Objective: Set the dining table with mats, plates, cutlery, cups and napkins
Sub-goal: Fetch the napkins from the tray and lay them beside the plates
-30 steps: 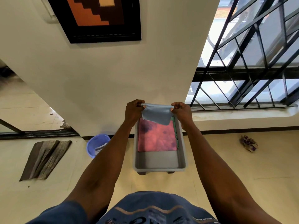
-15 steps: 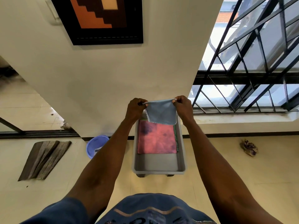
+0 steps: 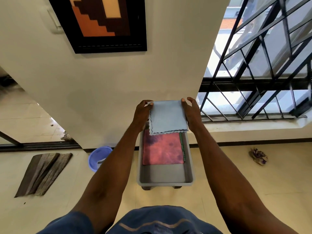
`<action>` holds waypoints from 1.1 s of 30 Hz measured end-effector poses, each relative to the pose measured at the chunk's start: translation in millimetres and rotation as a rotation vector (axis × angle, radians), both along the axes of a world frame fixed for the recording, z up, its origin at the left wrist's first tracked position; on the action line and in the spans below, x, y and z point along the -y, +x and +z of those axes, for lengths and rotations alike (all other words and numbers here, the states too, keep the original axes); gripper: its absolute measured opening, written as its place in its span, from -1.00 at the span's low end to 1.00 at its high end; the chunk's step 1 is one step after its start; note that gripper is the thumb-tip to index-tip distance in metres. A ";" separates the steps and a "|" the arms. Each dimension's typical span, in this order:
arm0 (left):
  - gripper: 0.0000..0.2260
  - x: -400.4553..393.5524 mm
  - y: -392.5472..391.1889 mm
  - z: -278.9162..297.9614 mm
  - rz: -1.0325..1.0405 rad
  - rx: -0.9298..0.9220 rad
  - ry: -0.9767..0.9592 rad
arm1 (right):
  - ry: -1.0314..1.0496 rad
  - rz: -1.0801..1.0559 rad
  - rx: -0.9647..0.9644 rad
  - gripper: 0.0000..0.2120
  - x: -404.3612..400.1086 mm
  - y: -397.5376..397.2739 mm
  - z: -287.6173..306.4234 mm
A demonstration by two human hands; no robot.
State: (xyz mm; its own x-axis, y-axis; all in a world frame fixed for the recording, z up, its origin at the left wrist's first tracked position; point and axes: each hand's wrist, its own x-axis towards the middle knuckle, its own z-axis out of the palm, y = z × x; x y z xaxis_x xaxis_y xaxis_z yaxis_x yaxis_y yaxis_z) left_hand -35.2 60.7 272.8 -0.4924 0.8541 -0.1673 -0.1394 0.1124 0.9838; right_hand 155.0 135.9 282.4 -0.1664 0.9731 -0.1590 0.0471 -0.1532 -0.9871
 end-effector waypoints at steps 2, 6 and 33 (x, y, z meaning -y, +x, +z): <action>-0.90 0.4 2.9 -4.7 0.070 0.118 -0.052 | -0.160 0.106 -0.117 -0.24 4.8 5.9 -9.6; -0.94 14.7 3.3 -11.7 0.048 0.320 -0.155 | -0.283 0.206 -0.279 -0.29 23.7 13.9 -29.7; -0.83 -8.9 129.6 -41.3 -0.455 0.201 -0.355 | -0.366 -0.187 -0.249 -0.67 66.2 149.1 -59.5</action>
